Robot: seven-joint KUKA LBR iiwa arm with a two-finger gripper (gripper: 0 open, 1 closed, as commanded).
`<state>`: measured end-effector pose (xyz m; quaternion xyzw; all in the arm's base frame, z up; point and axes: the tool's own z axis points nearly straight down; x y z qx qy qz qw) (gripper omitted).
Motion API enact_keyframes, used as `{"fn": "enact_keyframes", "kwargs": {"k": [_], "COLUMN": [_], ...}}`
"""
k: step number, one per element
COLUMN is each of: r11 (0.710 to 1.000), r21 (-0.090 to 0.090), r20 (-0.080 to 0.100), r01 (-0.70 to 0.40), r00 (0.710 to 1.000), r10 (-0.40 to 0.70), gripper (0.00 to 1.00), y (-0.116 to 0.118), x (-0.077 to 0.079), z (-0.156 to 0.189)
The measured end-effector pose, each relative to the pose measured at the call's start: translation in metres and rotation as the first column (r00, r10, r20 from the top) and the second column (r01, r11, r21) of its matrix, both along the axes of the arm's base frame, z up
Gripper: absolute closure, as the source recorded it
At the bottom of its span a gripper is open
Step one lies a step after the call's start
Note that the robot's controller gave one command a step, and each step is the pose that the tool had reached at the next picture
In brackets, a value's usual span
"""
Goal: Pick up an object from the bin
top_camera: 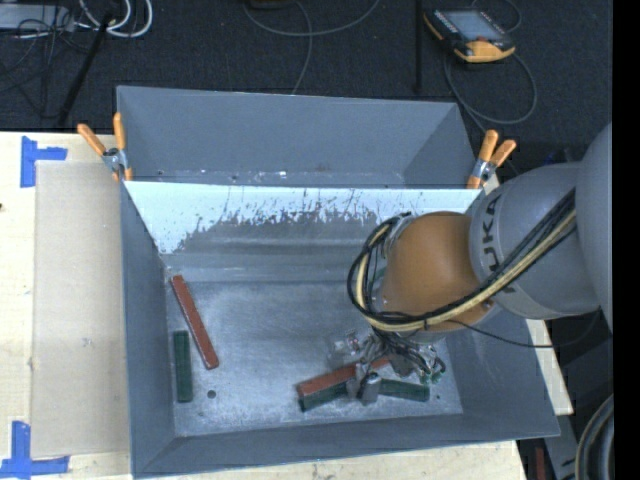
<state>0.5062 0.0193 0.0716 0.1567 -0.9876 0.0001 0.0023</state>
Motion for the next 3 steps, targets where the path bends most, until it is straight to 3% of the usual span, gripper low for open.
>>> {"fn": "enact_keyframes", "kwargs": {"k": [1,2,3], "r11": [0.694,0.326,0.333], "r21": [-0.009,0.001,-0.004], "r20": [0.024,0.005,0.007], "r01": [-0.720,-0.945,-0.943], "r00": [0.694,0.326,0.333], "r10": [0.720,0.945,0.943], "gripper": [1.00,1.00,1.00], "y": [-0.011,-0.031,-0.033], "x": [0.010,0.008,0.004], "z": [0.004,0.054,0.153]}}
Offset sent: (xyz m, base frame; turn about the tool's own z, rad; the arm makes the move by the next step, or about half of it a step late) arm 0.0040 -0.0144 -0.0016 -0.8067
